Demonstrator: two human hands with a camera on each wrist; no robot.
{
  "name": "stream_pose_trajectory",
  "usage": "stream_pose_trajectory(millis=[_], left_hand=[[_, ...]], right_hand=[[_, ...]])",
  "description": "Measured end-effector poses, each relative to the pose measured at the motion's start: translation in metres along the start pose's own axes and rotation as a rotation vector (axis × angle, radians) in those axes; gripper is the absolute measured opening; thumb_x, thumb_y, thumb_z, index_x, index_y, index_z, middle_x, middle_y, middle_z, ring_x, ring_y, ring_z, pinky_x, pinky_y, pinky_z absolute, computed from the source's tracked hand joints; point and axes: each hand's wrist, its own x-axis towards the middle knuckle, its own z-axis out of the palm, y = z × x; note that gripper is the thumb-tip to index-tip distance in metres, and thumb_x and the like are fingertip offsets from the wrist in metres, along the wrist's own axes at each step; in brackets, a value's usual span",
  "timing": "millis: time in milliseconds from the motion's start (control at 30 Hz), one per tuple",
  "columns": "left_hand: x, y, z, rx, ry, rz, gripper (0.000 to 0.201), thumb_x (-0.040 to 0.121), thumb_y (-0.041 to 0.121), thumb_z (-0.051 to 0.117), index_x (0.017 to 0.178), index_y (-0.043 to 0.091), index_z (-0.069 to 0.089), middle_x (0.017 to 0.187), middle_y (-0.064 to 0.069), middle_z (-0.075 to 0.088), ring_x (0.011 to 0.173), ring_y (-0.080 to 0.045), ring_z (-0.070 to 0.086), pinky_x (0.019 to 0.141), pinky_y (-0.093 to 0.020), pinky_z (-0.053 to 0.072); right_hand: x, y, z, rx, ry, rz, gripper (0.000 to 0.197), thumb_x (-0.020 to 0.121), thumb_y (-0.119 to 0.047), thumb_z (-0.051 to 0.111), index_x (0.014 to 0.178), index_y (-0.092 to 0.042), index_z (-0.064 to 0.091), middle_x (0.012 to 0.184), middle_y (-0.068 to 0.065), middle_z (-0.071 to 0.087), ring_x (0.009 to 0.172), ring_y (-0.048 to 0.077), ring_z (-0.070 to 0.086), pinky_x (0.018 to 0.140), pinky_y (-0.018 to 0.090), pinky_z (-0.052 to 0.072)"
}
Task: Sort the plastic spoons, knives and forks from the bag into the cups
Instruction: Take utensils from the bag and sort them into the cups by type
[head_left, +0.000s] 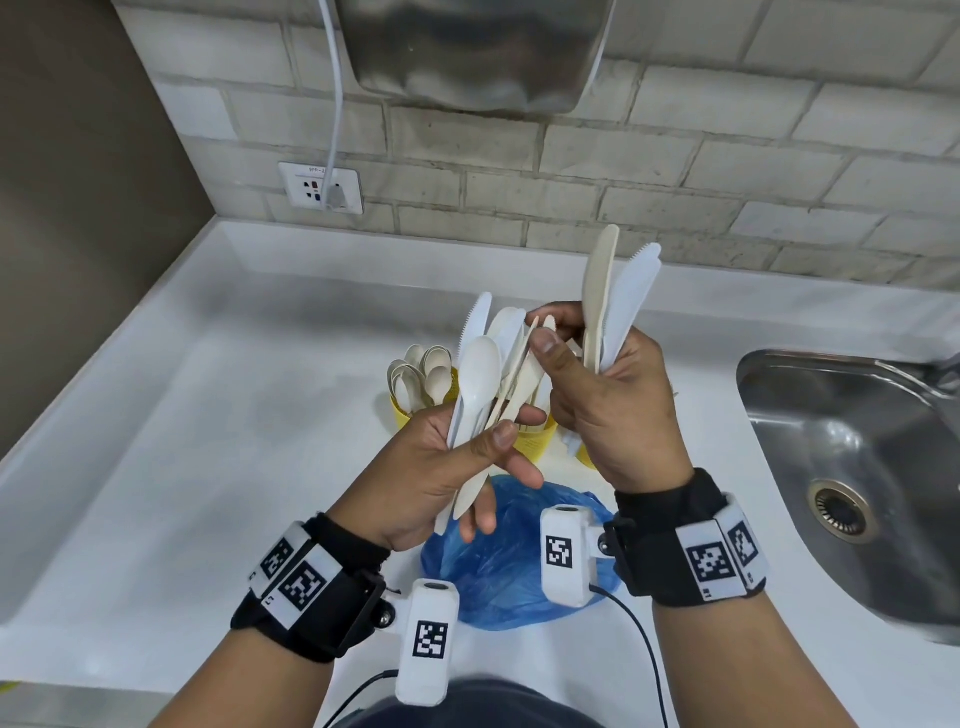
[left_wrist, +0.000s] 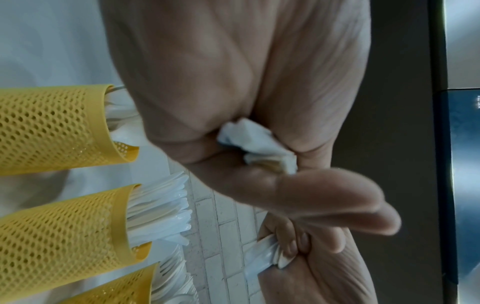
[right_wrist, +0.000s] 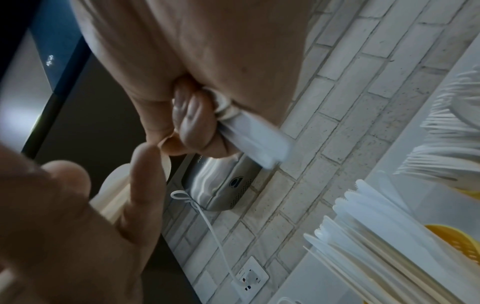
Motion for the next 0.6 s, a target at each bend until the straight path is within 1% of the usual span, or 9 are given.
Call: stream_pose_trajectory(millis=[67,133,167,267,300,367,433,500,600], left_hand=[[-0.001,0.000,0.000,0.003,-0.001,-0.006,0.026,0.085,0.046,0.062,0.105,0.038,0.077,0.088,-0.010,0.077,0.039,-0.014,0.057,0.034,-0.020,0.043],[-0.001,0.001,0.000,0.001,0.000,-0.012,0.026,0.084,0.046,0.063,0.104,0.037,0.077,0.087,-0.011,0.076,0.038,-0.014,0.056,0.034,-0.020,0.042],[0.000,0.000,0.000,0.000,0.002,-0.014,0.025,0.085,0.045,0.062,0.103,0.036,0.077,0.087,-0.011,0.076,0.038,-0.014,0.056,0.034,-0.020,0.043],[0.001,0.000,-0.001,0.004,0.016,-0.009,0.028,0.087,0.043,0.061,0.108,0.030,0.075,0.087,-0.012,0.076,0.038,-0.014,0.055,0.035,-0.021,0.044],[0.001,0.000,-0.002,0.015,0.030,-0.003,0.029,0.088,0.042,0.061,0.110,0.028,0.073,0.087,-0.012,0.076,0.038,-0.014,0.055,0.035,-0.021,0.044],[0.002,0.000,-0.004,0.047,0.071,0.024,0.031,0.089,0.040,0.061,0.113,0.022,0.069,0.087,-0.012,0.075,0.038,-0.014,0.054,0.035,-0.020,0.042],[0.003,-0.001,-0.005,0.071,0.124,0.056,0.034,0.090,0.038,0.061,0.115,0.015,0.065,0.085,-0.011,0.074,0.036,-0.014,0.050,0.034,-0.020,0.039],[0.005,-0.003,-0.005,0.060,0.178,0.087,0.035,0.091,0.036,0.061,0.115,0.010,0.064,0.084,-0.012,0.073,0.034,-0.013,0.045,0.033,-0.018,0.035],[0.006,-0.004,-0.006,0.043,0.232,0.127,0.024,0.091,0.034,0.062,0.106,0.015,0.067,0.083,-0.014,0.073,0.031,-0.011,0.039,0.033,-0.017,0.030]], right_hand=[[-0.001,-0.002,-0.001,0.009,-0.011,0.016,0.001,0.095,-0.003,0.065,0.096,-0.003,0.065,0.070,-0.010,0.061,0.046,-0.002,0.052,0.048,0.011,0.040],[-0.001,-0.004,-0.003,-0.003,-0.037,0.039,0.006,0.098,-0.003,0.062,0.093,-0.006,0.061,0.061,-0.015,0.055,0.043,-0.001,0.044,0.044,0.016,0.035],[-0.001,-0.004,-0.004,-0.017,-0.054,0.046,0.006,0.098,-0.004,0.061,0.093,-0.006,0.060,0.058,-0.016,0.052,0.041,0.001,0.040,0.044,0.018,0.032],[-0.001,-0.007,-0.006,-0.019,-0.057,0.062,0.006,0.099,-0.007,0.060,0.093,-0.006,0.058,0.054,-0.014,0.047,0.038,0.006,0.031,0.043,0.019,0.027],[0.000,-0.007,-0.007,-0.003,-0.037,0.063,0.006,0.099,-0.007,0.060,0.094,-0.006,0.058,0.054,-0.012,0.048,0.037,0.006,0.032,0.043,0.018,0.028],[0.003,-0.006,-0.009,0.024,0.024,0.049,0.008,0.096,-0.012,0.065,0.093,-0.007,0.060,0.059,-0.001,0.049,0.037,0.008,0.033,0.043,0.017,0.029],[0.007,-0.005,-0.013,0.038,0.093,0.042,0.007,0.095,-0.014,0.067,0.090,-0.011,0.064,0.065,0.010,0.043,0.039,0.011,0.029,0.044,0.019,0.028],[0.011,-0.002,-0.017,0.076,0.171,0.052,0.011,0.100,-0.007,0.063,0.089,-0.011,0.063,0.063,0.006,0.042,0.040,0.010,0.029,0.043,0.019,0.027],[0.012,-0.002,-0.018,0.160,0.232,0.072,0.013,0.102,-0.006,0.061,0.090,-0.010,0.060,0.057,-0.004,0.042,0.039,0.008,0.030,0.041,0.018,0.029]])
